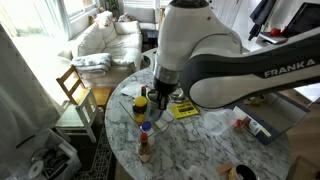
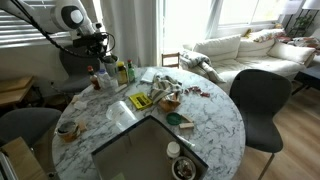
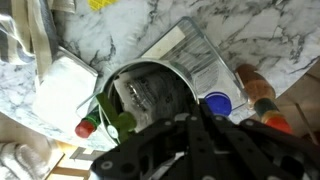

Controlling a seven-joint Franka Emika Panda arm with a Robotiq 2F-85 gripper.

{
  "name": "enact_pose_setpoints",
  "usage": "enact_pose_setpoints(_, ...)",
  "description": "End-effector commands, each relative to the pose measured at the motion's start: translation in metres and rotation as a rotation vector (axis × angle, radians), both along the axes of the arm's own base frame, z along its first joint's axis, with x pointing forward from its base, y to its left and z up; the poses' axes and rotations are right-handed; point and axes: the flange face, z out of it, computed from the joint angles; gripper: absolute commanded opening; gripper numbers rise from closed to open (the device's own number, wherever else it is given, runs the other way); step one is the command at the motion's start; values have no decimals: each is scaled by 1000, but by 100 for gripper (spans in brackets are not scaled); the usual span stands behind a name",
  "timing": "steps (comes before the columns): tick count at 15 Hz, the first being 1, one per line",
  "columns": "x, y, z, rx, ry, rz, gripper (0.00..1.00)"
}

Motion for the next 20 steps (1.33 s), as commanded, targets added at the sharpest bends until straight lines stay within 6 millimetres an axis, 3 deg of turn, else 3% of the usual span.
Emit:
enact_pose_setpoints(1, -2, 4, -12, -1, 50, 64, 1)
enact_pose_setpoints(20, -3, 5, -19, -17, 78, 123, 1)
